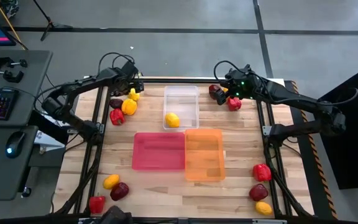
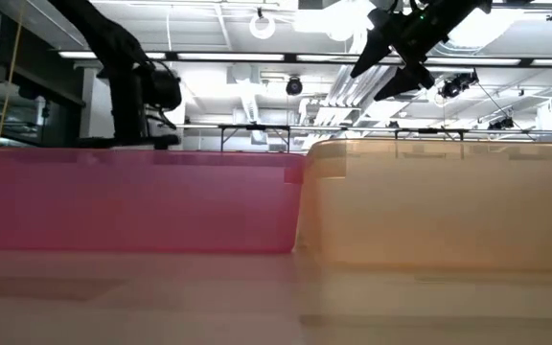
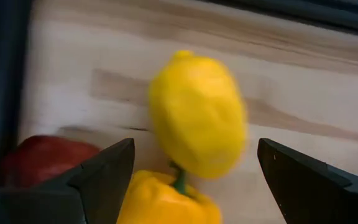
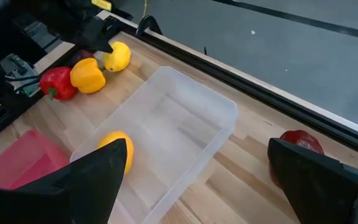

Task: Sort produce into baskets
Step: Put the lemon into the white bin

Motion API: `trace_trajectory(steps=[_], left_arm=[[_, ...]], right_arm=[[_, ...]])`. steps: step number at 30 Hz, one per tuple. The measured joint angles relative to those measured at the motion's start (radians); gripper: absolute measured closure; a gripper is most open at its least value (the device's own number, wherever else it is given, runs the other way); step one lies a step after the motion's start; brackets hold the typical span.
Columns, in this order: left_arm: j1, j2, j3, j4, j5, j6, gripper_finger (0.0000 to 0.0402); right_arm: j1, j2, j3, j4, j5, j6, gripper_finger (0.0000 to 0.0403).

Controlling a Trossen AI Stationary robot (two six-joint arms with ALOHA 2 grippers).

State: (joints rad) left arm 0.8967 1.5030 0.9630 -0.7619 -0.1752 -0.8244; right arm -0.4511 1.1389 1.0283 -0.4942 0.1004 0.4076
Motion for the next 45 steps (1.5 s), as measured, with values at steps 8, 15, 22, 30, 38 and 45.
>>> trace_trajectory(steps=[8,15,22,30,38,45], left_arm=[[0.0,0.061,0.0,0.043,-0.016,-0.117,0.0074],[-0.004,0.069,0.0,0.063,-0.101,-0.127,0.0074],[0.008,0.07,0.0,0.101,-0.153,-0.212,0.0074],[0.013,0.097,0.0,0.159,-0.118,-0.279,0.0074],[0.013,0.169,0.004,0.181,-0.06,-0.175,0.0073],[0.02,0.137,-0.003,0.16,-0.014,-0.127,0.0073]], right_arm=[[0.0,0.0,0.0,0.0,0.0,-0.007,0.0024],[0.0,0.0,0.0,0.0,0.001,-0.016,0.0024],[0.0,0.0,0.0,0.0,0.001,-0.016,0.0024],[0.0,0.0,0.0,0.005,0.002,-0.015,0.0024],[0.0,0.0,0.0,0.006,0.003,0.011,0.0024],[0.0,0.0,0.001,0.006,0.003,0.011,0.0024]])
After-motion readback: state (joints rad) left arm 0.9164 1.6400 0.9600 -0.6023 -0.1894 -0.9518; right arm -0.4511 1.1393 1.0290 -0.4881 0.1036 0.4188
